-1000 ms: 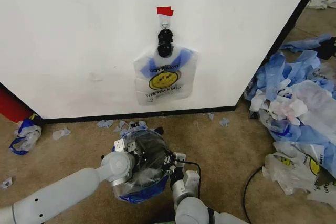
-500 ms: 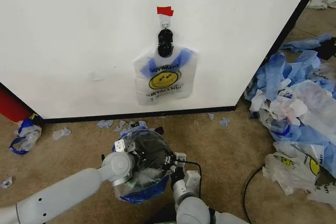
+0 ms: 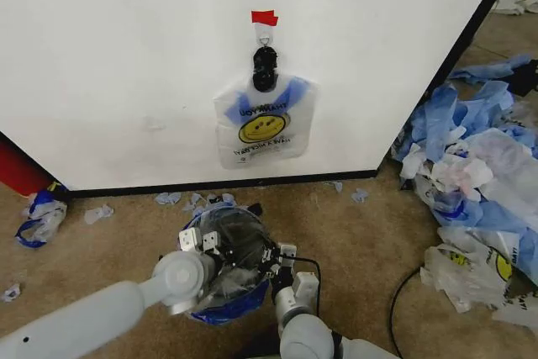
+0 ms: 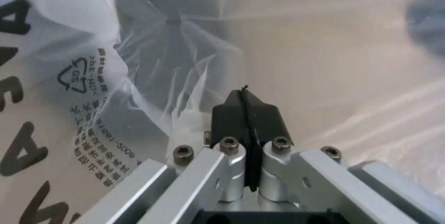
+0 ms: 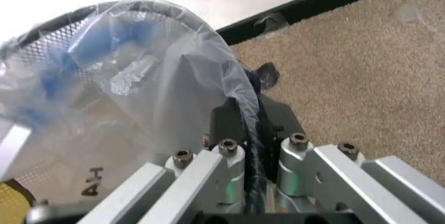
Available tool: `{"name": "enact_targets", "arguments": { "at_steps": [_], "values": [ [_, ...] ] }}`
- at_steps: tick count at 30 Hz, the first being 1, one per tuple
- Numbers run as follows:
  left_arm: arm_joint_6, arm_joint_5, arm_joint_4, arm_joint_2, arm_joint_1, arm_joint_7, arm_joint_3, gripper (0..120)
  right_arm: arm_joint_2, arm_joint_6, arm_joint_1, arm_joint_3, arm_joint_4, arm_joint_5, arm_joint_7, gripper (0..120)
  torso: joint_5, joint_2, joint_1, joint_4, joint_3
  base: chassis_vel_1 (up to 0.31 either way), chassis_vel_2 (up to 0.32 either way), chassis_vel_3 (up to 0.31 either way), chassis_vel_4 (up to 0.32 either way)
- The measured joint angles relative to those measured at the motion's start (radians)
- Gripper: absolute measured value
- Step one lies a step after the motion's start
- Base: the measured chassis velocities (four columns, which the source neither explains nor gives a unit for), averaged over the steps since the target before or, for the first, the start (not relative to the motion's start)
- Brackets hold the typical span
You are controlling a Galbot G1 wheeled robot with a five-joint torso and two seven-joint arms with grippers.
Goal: Pick up the garbage bag from the wall and place it over the trash bin.
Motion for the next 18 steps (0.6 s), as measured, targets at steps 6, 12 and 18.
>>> {"name": "enact_targets", "arguments": {
  "at_steps": [6,12,18],
  "values": [
    [0.001,0.019,0.047,-0.015,0.018,0.009,0.003,0,0.006,0.000,-0.001,0.000,-0.001,0.000,0.001,0,0.0000,0.000,0.000,0.0001,0.000,0.000,0.000,0.000,0.000],
    [0.001,0.040,0.106,-0.031,0.019,0.025,0.010,0,0.005,0.000,-0.002,0.003,0.001,-0.001,-0.002,0,0.0002,0.000,0.000,0.0000,0.000,0.000,0.000,0.000,0.000],
    [-0.001,0.057,0.115,-0.031,0.019,0.029,0.017,0,0.003,-0.001,-0.003,0.006,0.002,0.000,-0.004,0,-0.0003,0.000,0.000,0.0001,0.000,0.000,0.000,0.000,0.000]
  ]
}}
